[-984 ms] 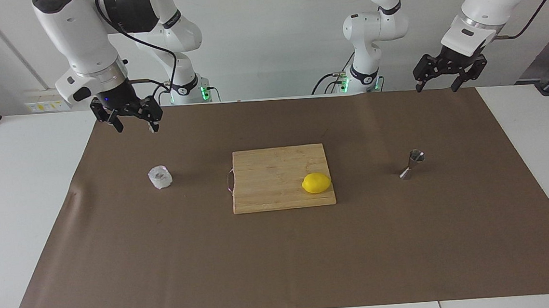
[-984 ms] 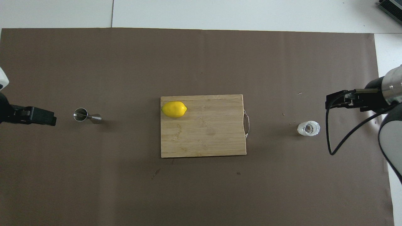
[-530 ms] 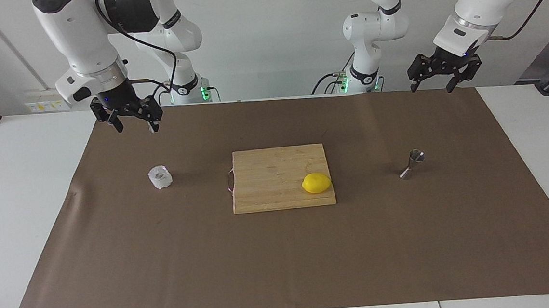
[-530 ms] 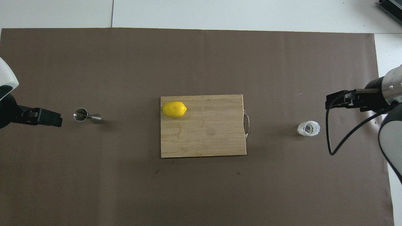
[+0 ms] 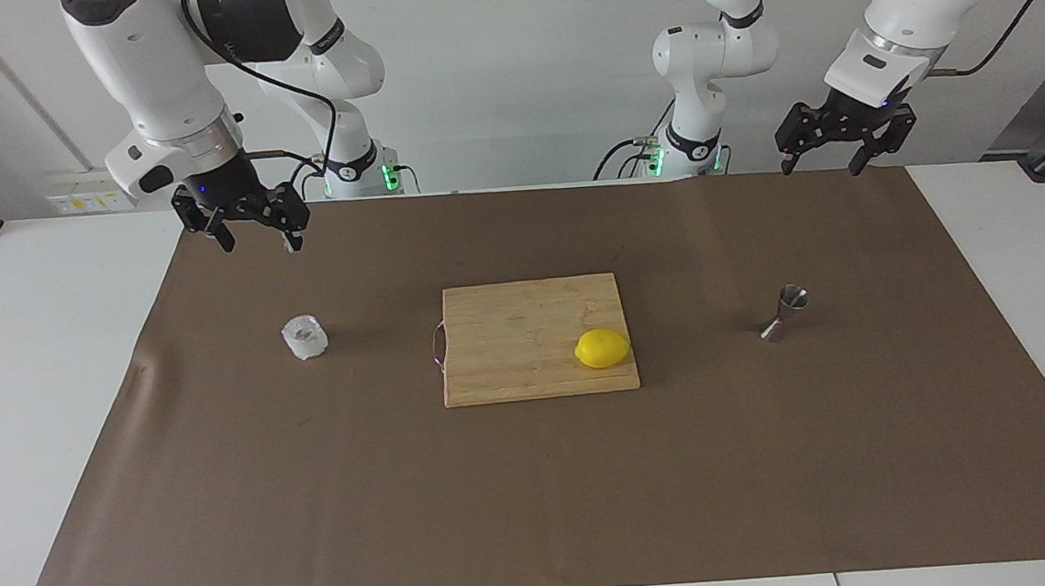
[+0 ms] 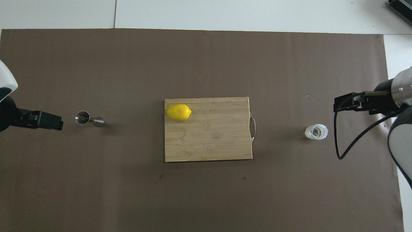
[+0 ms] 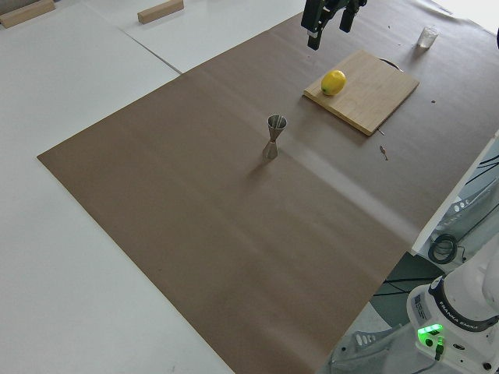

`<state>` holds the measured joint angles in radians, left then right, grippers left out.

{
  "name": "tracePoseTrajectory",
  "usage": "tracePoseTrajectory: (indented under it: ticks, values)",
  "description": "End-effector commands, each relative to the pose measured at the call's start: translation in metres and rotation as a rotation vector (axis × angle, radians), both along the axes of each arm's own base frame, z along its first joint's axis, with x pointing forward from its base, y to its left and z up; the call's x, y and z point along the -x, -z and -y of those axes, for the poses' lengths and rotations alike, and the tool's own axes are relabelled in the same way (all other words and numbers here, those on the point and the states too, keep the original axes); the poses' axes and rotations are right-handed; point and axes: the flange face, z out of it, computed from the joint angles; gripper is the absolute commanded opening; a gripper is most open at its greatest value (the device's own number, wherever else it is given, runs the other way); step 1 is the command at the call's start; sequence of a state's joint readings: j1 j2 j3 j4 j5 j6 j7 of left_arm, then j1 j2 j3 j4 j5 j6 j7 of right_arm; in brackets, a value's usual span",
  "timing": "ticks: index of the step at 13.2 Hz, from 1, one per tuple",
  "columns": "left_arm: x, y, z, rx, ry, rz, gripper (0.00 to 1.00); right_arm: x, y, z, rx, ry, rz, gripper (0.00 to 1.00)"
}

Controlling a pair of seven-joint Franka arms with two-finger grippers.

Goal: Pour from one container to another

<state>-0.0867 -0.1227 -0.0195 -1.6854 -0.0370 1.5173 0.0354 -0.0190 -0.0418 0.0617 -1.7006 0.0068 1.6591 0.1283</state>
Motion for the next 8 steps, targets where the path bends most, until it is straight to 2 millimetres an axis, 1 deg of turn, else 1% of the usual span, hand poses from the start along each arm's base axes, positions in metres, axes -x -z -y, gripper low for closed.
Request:
tracePoseTrajectory:
  ticks: [1,2,3,4,5,7,8]
  values:
    - [0.003,0.004,-0.015,0.091,-0.039,-0.011,1.0,0.004,-0.004,0.002,-0.023,-0.009,-0.005,1.0]
    - [-0.005,0.012,-0.022,0.166,-0.076,-0.03,1.0,0.004,-0.004,0.002,-0.024,-0.009,-0.005,1.0]
    - [-0.013,0.027,-0.03,0.196,-0.1,-0.074,1.0,0.004,-0.004,0.002,-0.024,-0.009,-0.005,1.0]
    - [-0.023,0.045,-0.035,0.198,-0.114,-0.113,1.0,0.004,-0.004,0.002,-0.024,-0.009,-0.005,1.0]
    - [-0.032,0.067,-0.044,0.214,-0.139,-0.166,1.0,0.004,-0.004,0.002,-0.023,-0.009,-0.005,1.0]
    - [-0.05,0.097,-0.073,0.304,-0.211,-0.249,1.0,0.004,-0.004,0.002,-0.024,-0.009,-0.005,1.0]
    - [-0.056,0.117,-0.091,0.317,-0.245,-0.298,1.0,0.004,-0.004,0.002,-0.024,-0.009,-0.005,1.0]
